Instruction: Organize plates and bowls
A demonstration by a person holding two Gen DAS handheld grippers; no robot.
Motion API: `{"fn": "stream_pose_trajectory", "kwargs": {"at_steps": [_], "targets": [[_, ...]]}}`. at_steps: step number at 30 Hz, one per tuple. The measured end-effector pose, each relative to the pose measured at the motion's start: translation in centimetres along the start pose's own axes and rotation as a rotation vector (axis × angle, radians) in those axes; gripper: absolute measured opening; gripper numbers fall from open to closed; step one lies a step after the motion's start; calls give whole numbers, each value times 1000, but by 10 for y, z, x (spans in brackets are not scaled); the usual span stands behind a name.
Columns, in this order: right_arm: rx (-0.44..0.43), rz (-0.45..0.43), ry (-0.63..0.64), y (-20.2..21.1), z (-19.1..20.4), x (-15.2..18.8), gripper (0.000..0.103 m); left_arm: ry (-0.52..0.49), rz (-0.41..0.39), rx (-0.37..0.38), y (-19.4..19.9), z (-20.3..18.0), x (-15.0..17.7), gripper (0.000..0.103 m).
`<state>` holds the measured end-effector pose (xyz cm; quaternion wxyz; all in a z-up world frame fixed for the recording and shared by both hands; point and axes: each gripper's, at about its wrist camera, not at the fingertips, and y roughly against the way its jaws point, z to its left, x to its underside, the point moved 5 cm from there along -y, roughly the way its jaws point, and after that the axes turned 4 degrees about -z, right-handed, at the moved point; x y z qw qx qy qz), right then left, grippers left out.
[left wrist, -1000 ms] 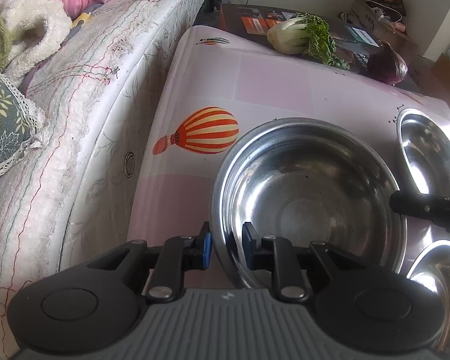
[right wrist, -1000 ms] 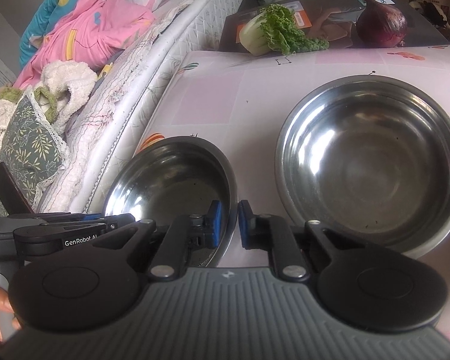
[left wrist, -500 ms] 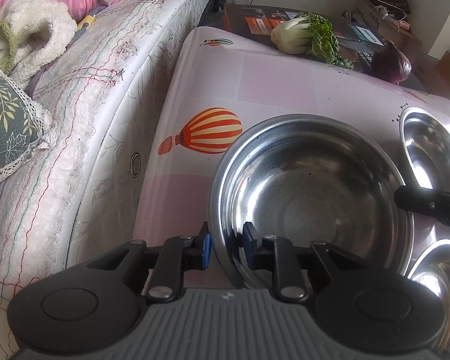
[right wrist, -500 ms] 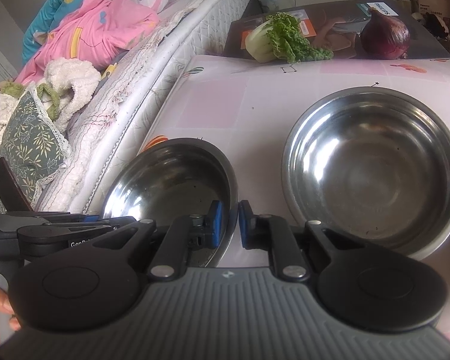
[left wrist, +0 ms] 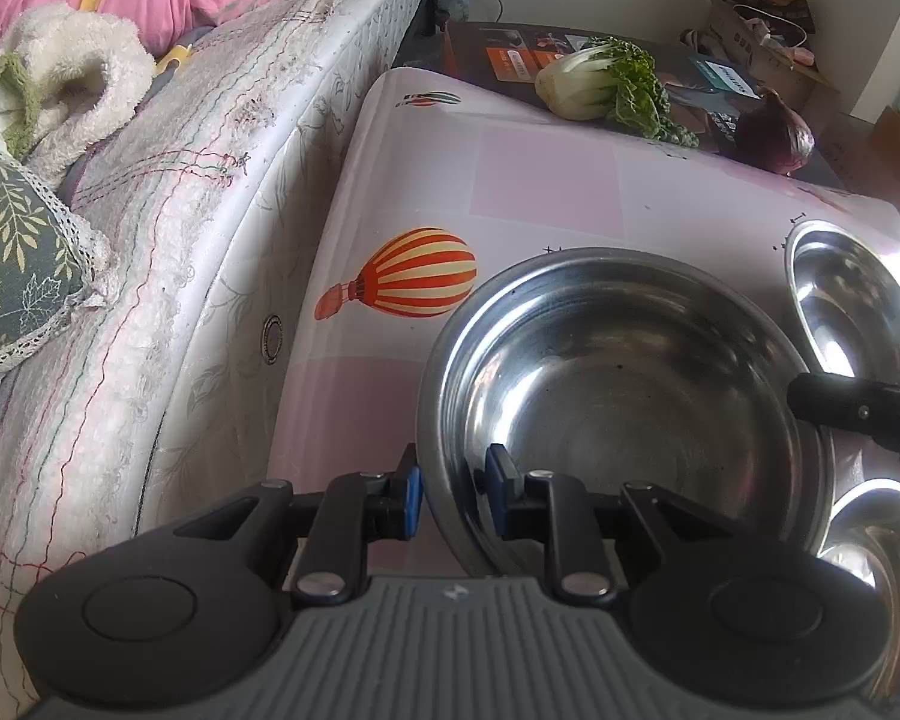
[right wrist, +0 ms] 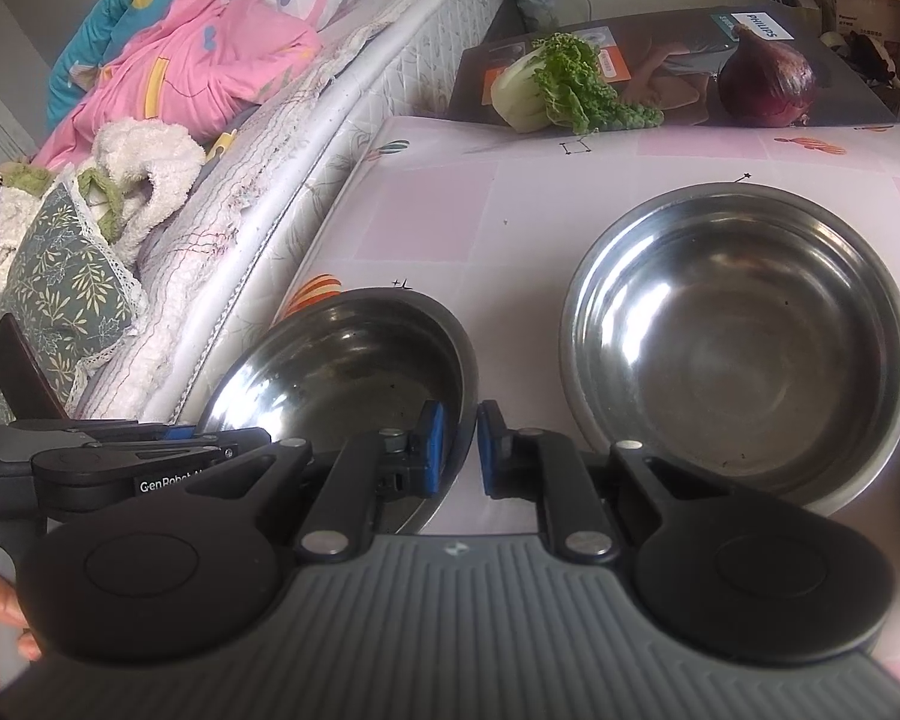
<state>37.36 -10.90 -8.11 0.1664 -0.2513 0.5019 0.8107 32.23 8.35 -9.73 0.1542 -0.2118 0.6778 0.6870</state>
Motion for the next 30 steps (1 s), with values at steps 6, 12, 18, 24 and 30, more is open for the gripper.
{"fn": "stream_pose_trajectory", "kwargs": {"at_steps": [6, 12, 18, 24, 30], "targets": [[-2, 1, 0, 0, 1, 0, 12, 1, -3, -3, 3, 1, 0, 23], [-5, 0, 1, 2, 3, 0, 12, 0, -11, -2, 6, 2, -1, 23], [-6, -4, 3, 6, 3, -1, 13, -3, -19, -2, 11, 1, -1, 23], [-8, -15, 2, 15, 2, -2, 13, -8, -32, -1, 20, -3, -2, 23], [-9, -32, -4, 30, -3, -4, 13, -21, -49, 4, 32, -12, -4, 23]]}}
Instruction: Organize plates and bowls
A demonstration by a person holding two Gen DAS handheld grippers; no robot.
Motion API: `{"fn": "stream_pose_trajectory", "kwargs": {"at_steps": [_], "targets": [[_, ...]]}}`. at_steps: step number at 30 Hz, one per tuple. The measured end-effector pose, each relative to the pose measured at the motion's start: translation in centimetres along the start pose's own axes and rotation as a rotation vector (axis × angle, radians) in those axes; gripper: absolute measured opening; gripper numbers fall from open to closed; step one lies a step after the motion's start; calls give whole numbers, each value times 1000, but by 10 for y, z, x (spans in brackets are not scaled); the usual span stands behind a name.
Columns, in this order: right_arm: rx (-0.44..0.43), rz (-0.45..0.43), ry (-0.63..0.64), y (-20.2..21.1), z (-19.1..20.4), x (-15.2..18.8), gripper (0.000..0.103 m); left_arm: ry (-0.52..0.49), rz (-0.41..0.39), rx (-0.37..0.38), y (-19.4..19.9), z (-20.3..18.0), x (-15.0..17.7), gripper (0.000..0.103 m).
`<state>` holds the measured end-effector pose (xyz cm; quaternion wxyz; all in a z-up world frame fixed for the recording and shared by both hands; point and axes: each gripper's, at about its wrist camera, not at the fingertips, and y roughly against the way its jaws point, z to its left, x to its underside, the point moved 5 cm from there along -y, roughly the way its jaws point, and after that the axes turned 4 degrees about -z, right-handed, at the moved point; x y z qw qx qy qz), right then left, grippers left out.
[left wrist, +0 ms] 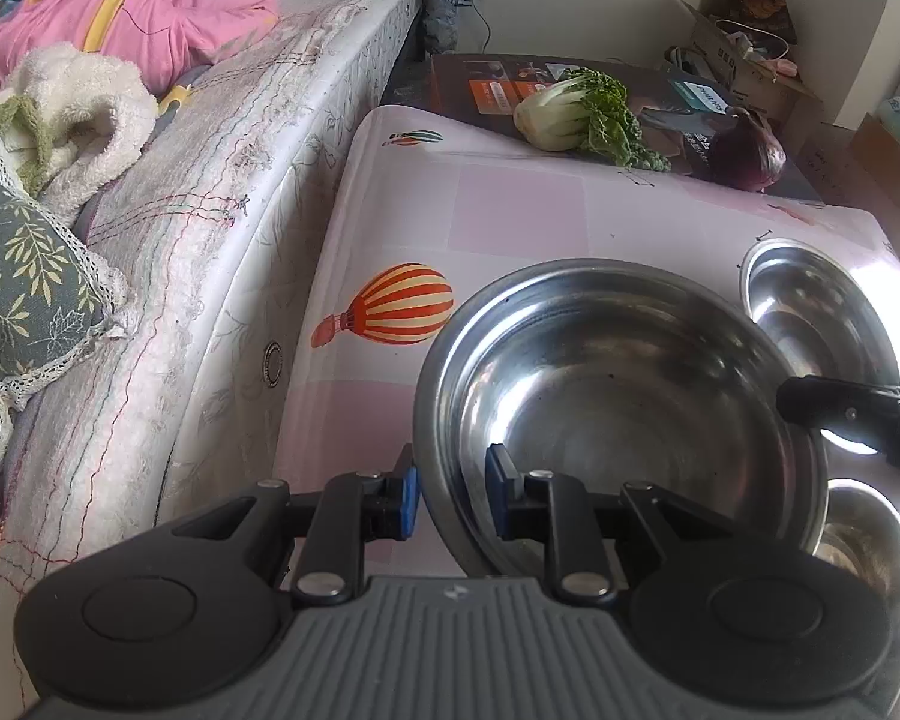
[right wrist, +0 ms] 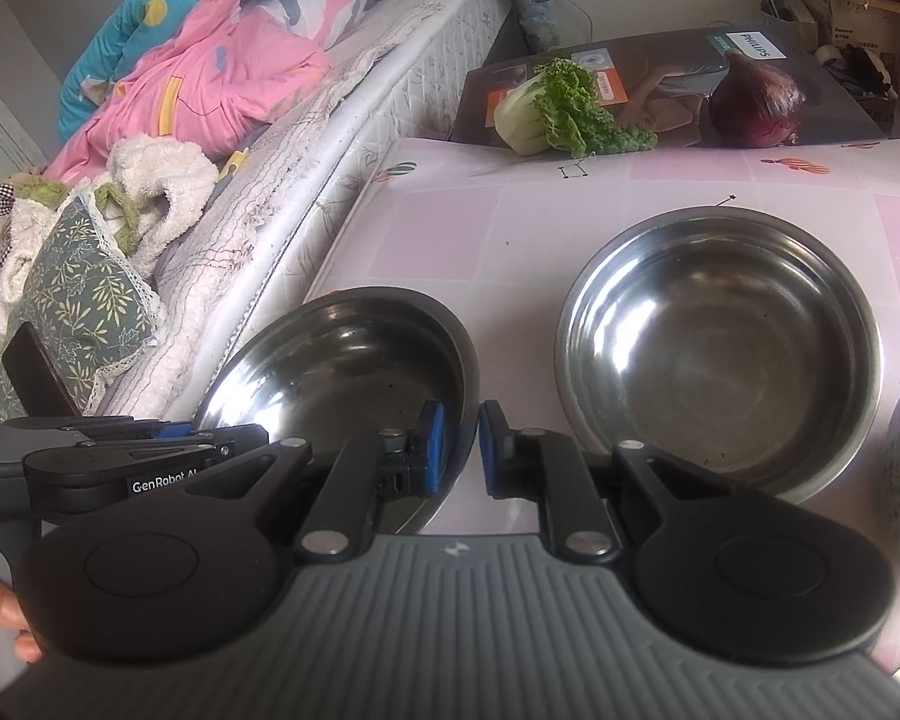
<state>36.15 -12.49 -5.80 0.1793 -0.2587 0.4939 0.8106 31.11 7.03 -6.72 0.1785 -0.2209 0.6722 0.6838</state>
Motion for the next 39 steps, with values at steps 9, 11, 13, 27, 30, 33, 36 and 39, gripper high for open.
{"fn": "stream_pose_trajectory", "kwargs": {"at_steps": [9, 11, 13, 27, 30, 33, 36, 39], "targets": [[22, -20, -32, 25, -21, -5, 14, -40, -21, 19, 14, -29, -8, 25], [31, -27, -45, 31, -29, -6, 14, -52, -24, 31, 15, -40, -12, 25], [41, -37, -61, 39, -40, -9, 14, -68, -25, 43, 14, -50, -15, 25], [188, -79, -130, 64, -136, -30, 14, -167, -13, 138, -17, -150, -48, 25], [215, -84, -127, 60, -150, -35, 14, -172, -7, 149, -27, -163, -53, 26], [242, -79, -113, 52, -162, -40, 14, -179, 7, 155, -40, -173, -55, 26], [260, -69, -105, 42, -171, -41, 14, -186, 15, 148, -49, -179, -54, 26], [268, -66, -93, 34, -173, -41, 14, -206, -10, 142, -50, -181, -53, 40]]}}
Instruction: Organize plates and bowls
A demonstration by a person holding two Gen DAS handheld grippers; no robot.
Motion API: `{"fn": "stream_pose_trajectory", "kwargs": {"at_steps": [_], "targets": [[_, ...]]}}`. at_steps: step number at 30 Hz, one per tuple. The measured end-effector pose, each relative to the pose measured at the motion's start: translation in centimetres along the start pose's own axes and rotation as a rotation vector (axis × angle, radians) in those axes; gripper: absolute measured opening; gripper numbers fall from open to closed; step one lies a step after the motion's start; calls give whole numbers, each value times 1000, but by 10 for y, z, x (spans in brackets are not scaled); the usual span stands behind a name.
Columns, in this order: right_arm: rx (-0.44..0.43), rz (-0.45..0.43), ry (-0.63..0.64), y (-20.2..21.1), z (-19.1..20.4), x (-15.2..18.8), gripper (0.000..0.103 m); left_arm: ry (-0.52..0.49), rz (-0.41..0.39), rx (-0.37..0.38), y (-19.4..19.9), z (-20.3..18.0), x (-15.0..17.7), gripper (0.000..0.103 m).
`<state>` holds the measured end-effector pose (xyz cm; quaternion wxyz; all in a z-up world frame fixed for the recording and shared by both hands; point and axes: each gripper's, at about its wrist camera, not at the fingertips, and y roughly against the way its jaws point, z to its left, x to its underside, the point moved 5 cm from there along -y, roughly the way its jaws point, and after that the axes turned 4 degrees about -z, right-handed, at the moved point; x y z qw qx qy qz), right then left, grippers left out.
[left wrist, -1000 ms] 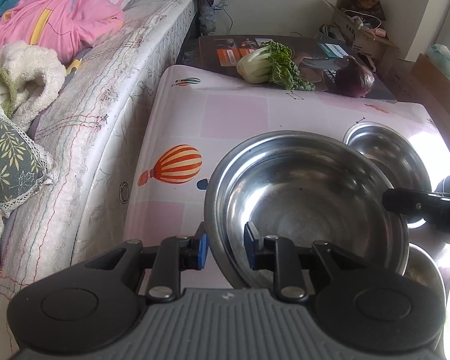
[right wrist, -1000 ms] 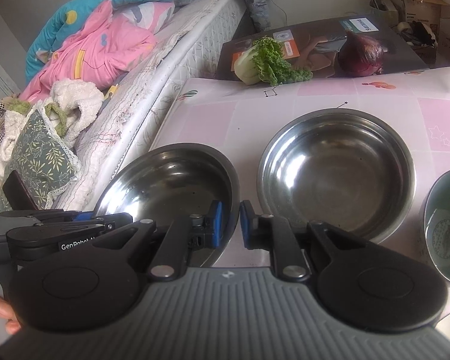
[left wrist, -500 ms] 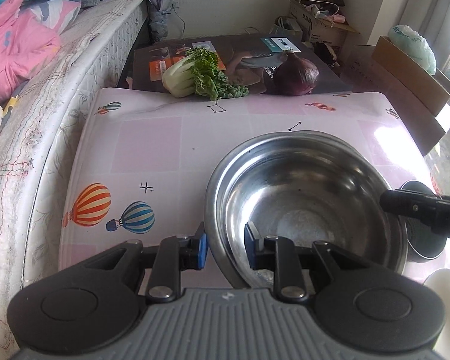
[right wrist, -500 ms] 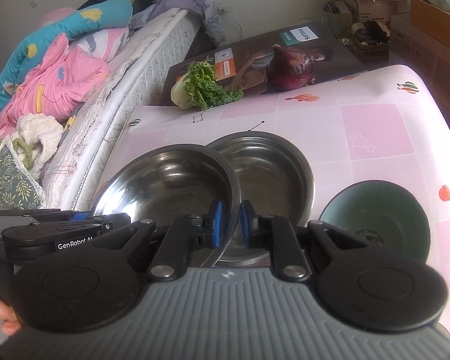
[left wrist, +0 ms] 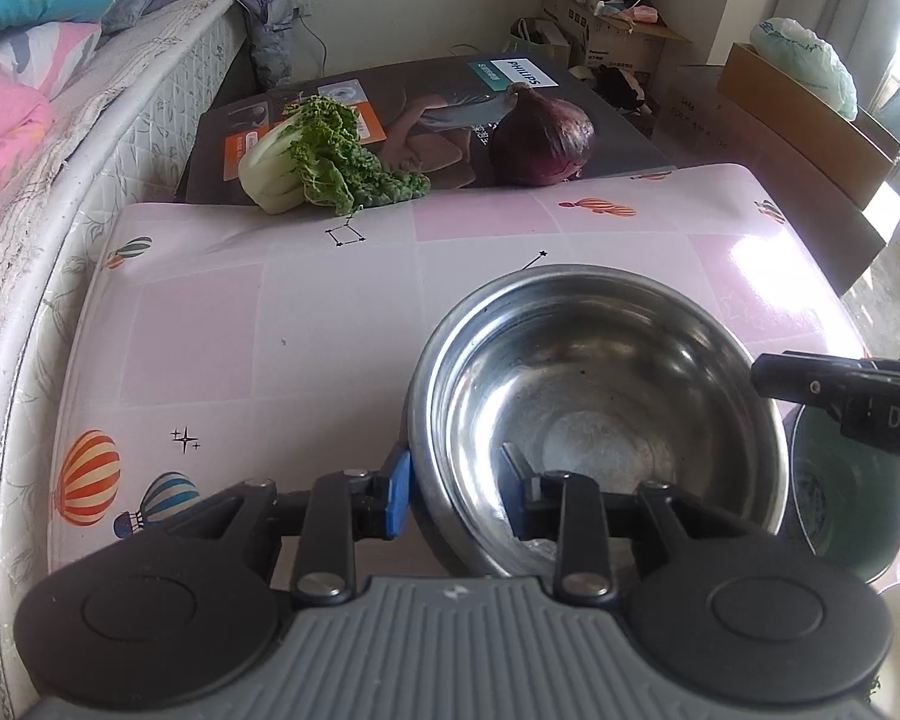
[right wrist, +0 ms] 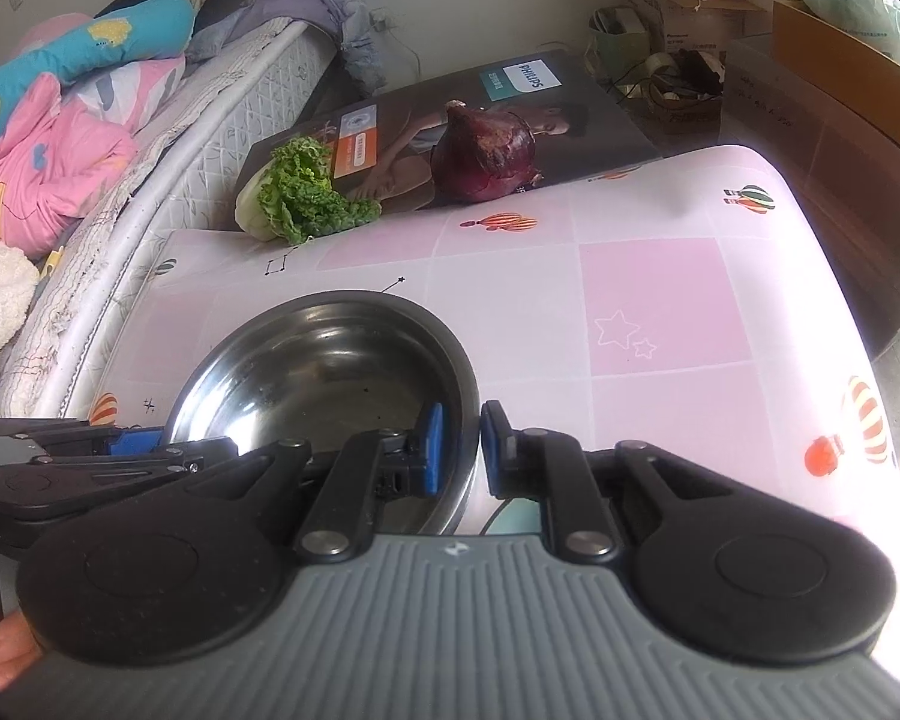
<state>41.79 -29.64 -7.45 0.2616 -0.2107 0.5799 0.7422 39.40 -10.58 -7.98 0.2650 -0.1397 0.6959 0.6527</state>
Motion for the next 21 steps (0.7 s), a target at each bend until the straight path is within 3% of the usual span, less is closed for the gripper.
{"fn": "stream_pose_trajectory", "kwargs": {"at_steps": [7, 11, 13, 17, 21], "targets": [[6, -12, -32, -6, -7, -7, 21, 24, -41, 4, 8, 10, -2, 49], [-21, 5, -74, -21, -11, -14, 29, 60, -2, -13, -3, 18, 0, 49], [-21, 24, -83, -32, -12, -17, 31, 87, 31, -6, -11, 20, 4, 45], [-25, 76, -92, -55, -9, -18, 33, 143, 97, 33, -27, 23, 12, 26], [-75, 137, -88, -68, 3, -10, 35, 161, 102, 48, -28, 28, 16, 22]]}}
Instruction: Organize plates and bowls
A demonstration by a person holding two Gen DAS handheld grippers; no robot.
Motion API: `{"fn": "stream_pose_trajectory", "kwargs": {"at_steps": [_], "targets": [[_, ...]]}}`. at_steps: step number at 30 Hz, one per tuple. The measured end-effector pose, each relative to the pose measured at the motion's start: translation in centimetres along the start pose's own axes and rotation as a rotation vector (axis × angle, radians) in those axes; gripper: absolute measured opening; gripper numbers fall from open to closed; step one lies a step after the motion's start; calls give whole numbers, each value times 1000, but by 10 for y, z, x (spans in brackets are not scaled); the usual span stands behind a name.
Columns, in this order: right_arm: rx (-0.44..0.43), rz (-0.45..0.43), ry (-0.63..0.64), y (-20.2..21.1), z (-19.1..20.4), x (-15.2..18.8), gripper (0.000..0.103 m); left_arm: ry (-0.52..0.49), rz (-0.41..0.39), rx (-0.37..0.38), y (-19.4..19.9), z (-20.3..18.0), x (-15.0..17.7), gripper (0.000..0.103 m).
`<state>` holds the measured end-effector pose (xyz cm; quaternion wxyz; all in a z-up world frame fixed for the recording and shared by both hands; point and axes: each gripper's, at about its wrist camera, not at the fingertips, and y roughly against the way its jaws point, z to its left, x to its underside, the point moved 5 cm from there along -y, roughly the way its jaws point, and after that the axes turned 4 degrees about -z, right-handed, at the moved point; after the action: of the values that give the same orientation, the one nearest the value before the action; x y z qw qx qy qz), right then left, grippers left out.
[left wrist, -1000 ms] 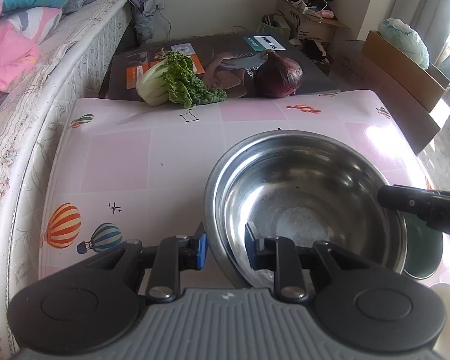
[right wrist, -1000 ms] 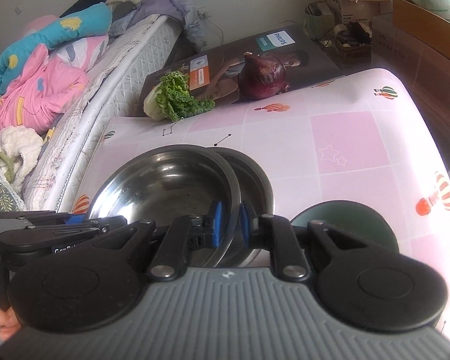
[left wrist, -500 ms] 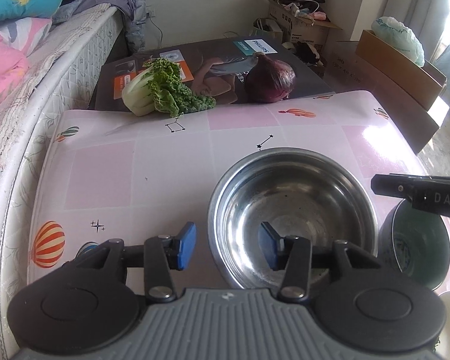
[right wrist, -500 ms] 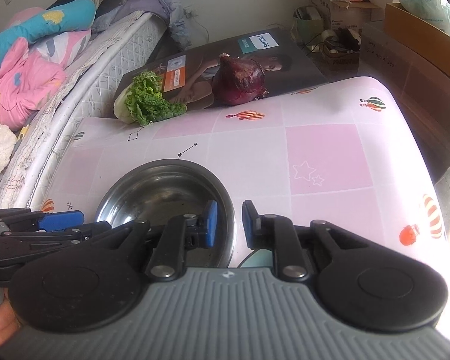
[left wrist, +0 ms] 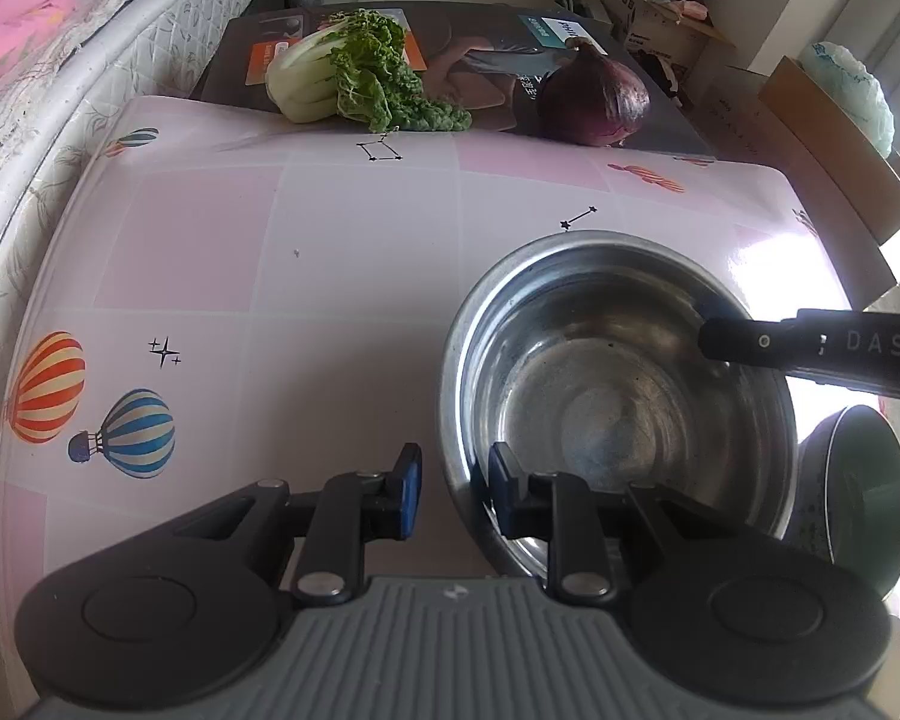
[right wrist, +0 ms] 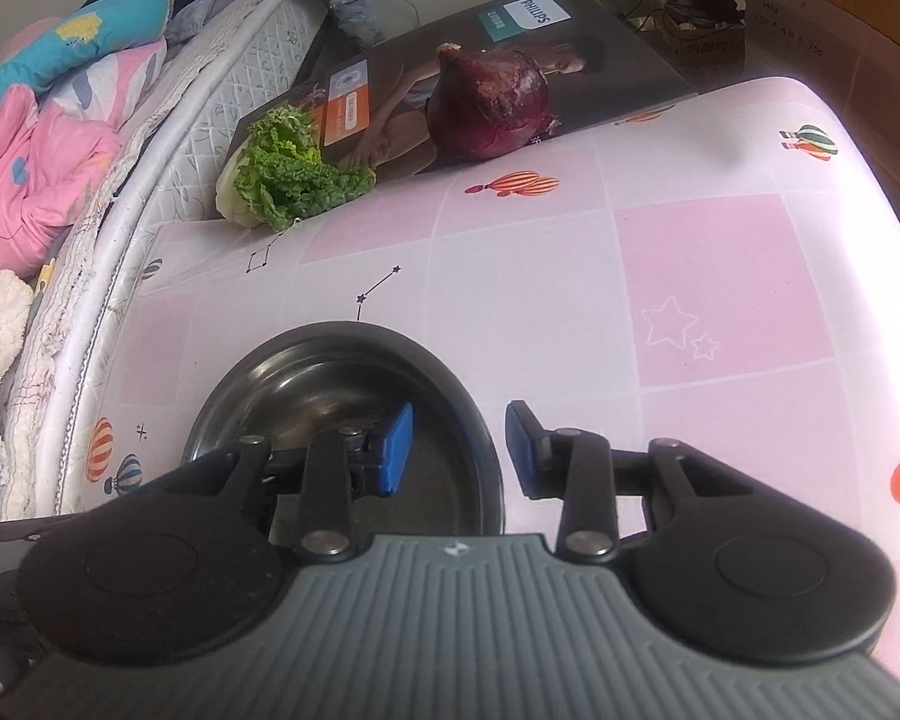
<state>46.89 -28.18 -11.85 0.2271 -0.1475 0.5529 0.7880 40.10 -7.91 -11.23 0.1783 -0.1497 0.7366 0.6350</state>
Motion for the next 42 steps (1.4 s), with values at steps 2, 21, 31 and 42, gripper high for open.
{"fn": "stream_pose_trajectory", "kwargs": {"at_steps": [2, 21, 31, 42], "targets": [[-12, 9, 32, -2, 9, 5, 35, -5, 4, -15, 2, 3, 1, 20], [-107, -60, 54, 37, 34, 26, 45, -69, -99, -95, 46, 24, 10, 52], [-196, -153, -7, 117, 15, 41, 46, -143, -169, -61, 81, 4, 12, 59], [-160, -209, -38, 181, -26, 80, 46, -210, -175, 68, 110, -40, 26, 68]]}}
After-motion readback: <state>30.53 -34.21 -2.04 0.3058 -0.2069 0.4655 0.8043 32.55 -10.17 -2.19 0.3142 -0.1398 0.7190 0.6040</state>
